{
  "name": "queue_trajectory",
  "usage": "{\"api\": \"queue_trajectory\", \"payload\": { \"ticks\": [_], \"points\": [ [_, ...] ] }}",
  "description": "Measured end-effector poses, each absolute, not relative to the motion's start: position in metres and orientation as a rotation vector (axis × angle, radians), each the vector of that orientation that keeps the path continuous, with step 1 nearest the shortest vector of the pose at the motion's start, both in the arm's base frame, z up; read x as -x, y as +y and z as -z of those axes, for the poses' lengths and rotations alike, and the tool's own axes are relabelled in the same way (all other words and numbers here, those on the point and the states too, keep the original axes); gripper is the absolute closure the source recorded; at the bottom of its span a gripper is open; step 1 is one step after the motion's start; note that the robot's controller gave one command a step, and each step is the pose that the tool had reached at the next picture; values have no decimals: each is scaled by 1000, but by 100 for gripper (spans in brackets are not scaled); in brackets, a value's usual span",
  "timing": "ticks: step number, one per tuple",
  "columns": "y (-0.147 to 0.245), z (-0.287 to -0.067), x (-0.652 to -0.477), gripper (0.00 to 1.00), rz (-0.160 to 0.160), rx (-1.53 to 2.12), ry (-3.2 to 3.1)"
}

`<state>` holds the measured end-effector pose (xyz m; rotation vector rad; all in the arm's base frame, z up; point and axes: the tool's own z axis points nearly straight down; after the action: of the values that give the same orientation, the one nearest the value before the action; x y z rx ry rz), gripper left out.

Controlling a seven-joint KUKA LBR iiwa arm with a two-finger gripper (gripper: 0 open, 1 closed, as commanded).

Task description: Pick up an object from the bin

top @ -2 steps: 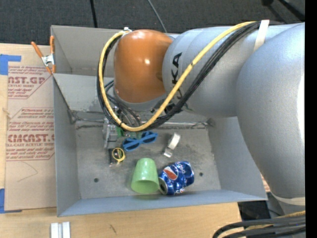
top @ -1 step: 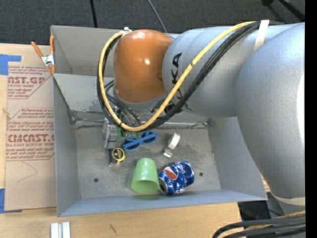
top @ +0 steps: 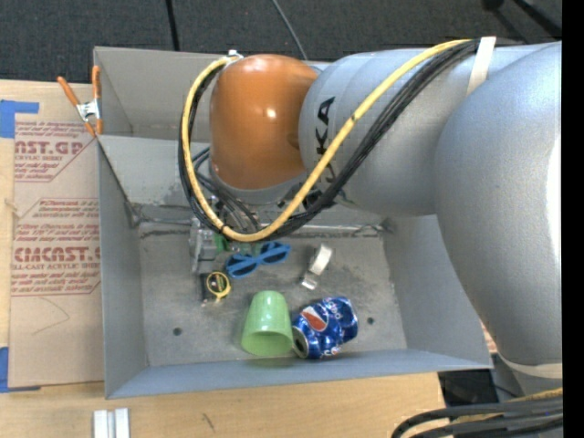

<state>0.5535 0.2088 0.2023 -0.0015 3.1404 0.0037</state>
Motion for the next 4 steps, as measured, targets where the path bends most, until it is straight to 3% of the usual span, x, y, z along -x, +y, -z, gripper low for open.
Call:
{"api": "queue_trajectory", "payload": {
  "ticks": [4],
  "points": [
    [209, -202, -553, 100, -4, 2, 3140]
  ]
}}
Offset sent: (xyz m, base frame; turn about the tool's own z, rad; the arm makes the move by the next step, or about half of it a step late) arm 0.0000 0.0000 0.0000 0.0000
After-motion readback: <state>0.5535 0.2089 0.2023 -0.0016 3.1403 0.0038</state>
